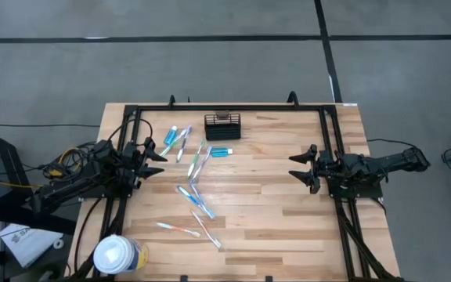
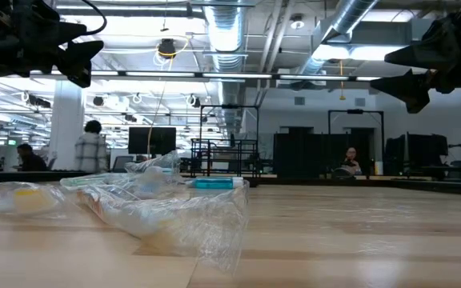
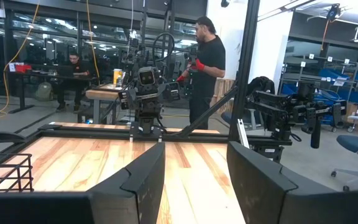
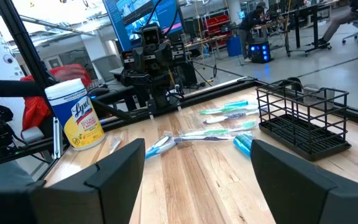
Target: Pick & Place toothbrushing station
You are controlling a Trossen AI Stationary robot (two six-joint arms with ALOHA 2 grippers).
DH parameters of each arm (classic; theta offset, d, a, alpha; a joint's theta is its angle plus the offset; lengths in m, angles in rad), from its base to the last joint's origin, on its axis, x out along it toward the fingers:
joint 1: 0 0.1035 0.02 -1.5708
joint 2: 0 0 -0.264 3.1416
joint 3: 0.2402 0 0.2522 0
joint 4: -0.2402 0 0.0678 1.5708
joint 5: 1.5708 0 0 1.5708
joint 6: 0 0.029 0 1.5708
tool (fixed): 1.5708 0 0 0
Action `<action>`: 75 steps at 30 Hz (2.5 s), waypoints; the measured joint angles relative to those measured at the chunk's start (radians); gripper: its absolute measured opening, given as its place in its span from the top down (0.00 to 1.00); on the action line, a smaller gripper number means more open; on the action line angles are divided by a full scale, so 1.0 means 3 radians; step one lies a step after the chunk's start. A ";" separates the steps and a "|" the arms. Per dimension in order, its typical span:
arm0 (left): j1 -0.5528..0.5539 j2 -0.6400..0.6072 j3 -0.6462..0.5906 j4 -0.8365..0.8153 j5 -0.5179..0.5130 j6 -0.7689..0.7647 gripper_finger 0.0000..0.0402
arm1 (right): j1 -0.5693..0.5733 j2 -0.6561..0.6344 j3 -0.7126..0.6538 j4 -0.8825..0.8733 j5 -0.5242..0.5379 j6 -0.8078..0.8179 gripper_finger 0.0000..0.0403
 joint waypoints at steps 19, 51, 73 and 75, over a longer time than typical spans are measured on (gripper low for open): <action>0.0000 0.0000 0.0000 0.0001 -0.0001 0.0000 0.58 | -0.0001 0.0000 0.0001 0.0000 0.0000 0.0000 0.30; -0.0001 0.0001 0.0000 0.0001 0.0000 0.0000 0.58 | 0.0000 -0.0001 0.0000 0.0000 0.0000 0.0000 0.30; 0.0000 0.0024 0.0000 0.0143 -0.0402 0.0165 0.58 | 0.0000 0.0000 0.0001 0.0000 -0.0001 0.0000 0.30; 0.0000 0.0026 0.0000 0.0145 -0.0548 0.0073 0.58 | -0.0001 0.0000 0.0000 0.0000 0.0000 0.0000 0.30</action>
